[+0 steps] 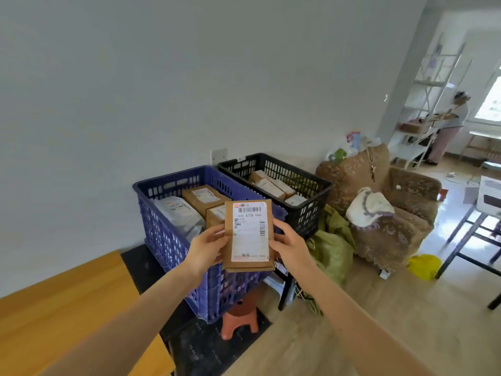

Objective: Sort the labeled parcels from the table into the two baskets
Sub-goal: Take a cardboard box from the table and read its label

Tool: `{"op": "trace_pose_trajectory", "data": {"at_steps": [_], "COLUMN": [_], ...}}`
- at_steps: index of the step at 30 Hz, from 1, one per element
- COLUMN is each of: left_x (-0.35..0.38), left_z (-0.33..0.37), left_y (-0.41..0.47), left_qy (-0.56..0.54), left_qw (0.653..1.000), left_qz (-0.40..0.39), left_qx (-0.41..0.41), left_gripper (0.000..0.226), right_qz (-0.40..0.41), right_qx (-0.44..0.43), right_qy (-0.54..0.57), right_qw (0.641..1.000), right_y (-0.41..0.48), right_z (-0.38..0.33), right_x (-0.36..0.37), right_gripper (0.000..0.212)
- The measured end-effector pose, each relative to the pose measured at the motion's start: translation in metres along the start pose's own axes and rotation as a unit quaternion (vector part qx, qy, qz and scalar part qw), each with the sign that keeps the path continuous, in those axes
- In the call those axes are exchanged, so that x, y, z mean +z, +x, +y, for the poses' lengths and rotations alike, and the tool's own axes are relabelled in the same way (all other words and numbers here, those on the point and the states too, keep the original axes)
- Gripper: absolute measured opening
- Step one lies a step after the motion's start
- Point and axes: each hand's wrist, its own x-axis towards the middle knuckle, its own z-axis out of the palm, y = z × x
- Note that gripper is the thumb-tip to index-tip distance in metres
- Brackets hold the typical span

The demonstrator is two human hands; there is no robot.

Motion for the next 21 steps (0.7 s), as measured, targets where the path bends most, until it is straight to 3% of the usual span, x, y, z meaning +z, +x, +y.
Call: {"op": "trace_pose_trajectory", "data": {"at_steps": [13, 21], "left_x": [0.033, 0.033], "left_z": [0.019, 0.023], "left_y": [0.093, 0.115], "left_qy": [0.001, 0.061], "left_qw": [0.989, 0.962], "left_qz": [0.144, 0.268], "left_qx": [0.022, 0.002], "left_gripper": [0.033, 0.030], "right_qz": [-0.158, -0.298], "right_qx": [-0.028, -0.022], "right_qy": [-0.006, -0.033], "right_qw": [0.987, 0.954], "right_y": [0.158, 0.226], "right_z": [0.011, 0.034], "right_x": [-0.035, -0.023], "right_gripper": [0.043, 0.069]}}
